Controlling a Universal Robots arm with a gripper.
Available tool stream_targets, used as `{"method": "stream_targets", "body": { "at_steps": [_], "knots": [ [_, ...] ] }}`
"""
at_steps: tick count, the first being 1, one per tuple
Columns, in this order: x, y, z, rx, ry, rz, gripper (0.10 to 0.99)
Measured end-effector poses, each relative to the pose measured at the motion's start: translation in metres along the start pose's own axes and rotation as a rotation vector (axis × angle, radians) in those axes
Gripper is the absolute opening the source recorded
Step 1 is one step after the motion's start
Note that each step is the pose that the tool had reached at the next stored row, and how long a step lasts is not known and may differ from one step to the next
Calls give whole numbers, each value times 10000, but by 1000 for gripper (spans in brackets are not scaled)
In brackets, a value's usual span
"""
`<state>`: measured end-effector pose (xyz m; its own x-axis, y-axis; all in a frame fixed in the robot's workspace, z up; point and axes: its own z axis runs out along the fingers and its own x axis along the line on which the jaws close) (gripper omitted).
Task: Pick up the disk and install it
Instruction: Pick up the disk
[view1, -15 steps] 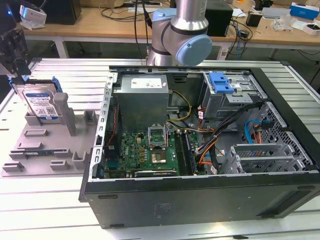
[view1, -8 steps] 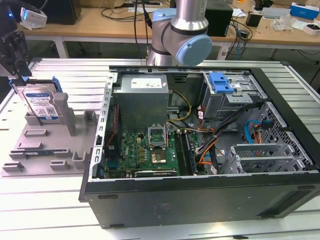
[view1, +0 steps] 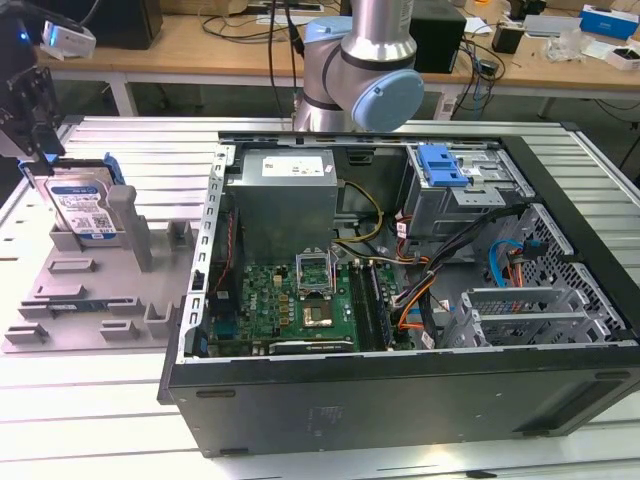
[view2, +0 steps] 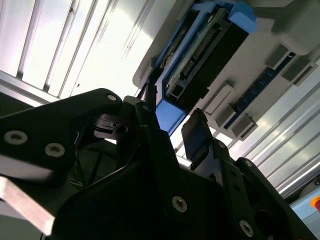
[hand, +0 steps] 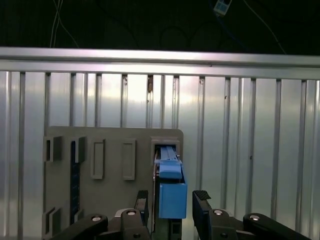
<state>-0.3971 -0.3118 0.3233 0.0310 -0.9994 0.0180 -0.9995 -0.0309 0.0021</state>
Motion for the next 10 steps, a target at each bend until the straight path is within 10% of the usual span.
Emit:
{"method": "stream_targets", "body": {
  "at_steps": [10],
  "knots": [
    [-1,0,73,0,0,0,482]
  ]
}}
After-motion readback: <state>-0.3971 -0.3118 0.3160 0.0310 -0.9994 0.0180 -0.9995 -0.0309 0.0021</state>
